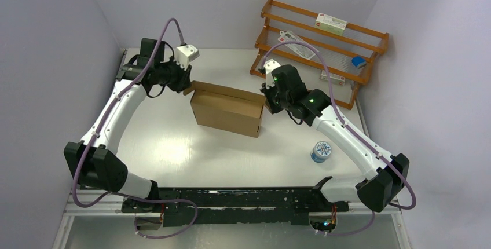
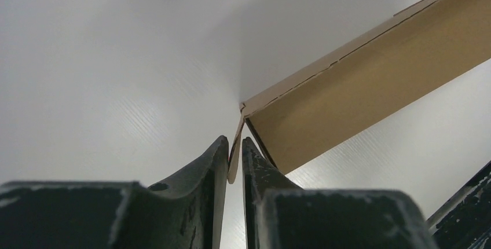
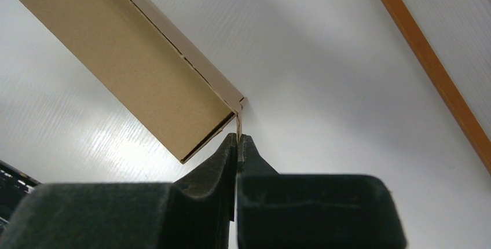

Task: Fold the paper box

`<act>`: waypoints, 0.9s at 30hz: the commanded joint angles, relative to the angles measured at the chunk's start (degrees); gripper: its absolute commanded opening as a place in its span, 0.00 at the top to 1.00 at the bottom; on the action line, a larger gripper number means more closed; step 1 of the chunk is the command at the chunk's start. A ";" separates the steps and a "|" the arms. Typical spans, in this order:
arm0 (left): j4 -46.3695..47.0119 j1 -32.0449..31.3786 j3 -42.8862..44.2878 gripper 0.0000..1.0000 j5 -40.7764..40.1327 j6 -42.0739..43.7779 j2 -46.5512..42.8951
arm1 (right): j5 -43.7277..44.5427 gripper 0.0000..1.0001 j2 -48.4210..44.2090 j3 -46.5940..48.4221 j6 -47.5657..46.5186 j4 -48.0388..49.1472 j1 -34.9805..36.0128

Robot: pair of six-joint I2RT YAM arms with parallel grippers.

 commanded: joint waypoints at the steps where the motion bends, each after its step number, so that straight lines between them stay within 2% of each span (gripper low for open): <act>1: 2.06 0.25 -2.42 0.74 0.71 -1.11 -1.62 | -1.27 1.00 -1.29 0.07 -0.10 1.10 -0.27; 2: 2.71 0.25 -2.89 0.67 -0.64 -0.80 -2.26 | -1.28 1.00 -1.30 -0.03 -0.12 1.20 -0.23; 5: 3.79 0.25 -3.56 0.58 -2.56 0.99 -3.25 | -1.52 1.00 -1.46 -0.15 -0.21 1.54 -0.23; 9: 3.21 0.25 -2.82 0.57 -3.20 1.58 -1.87 | -1.91 1.00 -1.62 -0.36 -0.32 1.70 -0.27; 12: 2.85 0.25 -2.72 0.62 -2.75 1.51 -0.75 | -1.74 1.00 -1.82 -0.79 -0.44 1.88 -0.21; 23: 2.13 0.25 -3.58 0.94 0.34 -1.49 -3.07 | -2.13 1.00 -1.48 -0.20 -0.31 2.23 -0.29; 27: 2.02 0.25 -4.55 0.95 0.87 -4.58 -4.61 | -2.54 1.00 -1.29 0.16 0.00 2.14 -0.21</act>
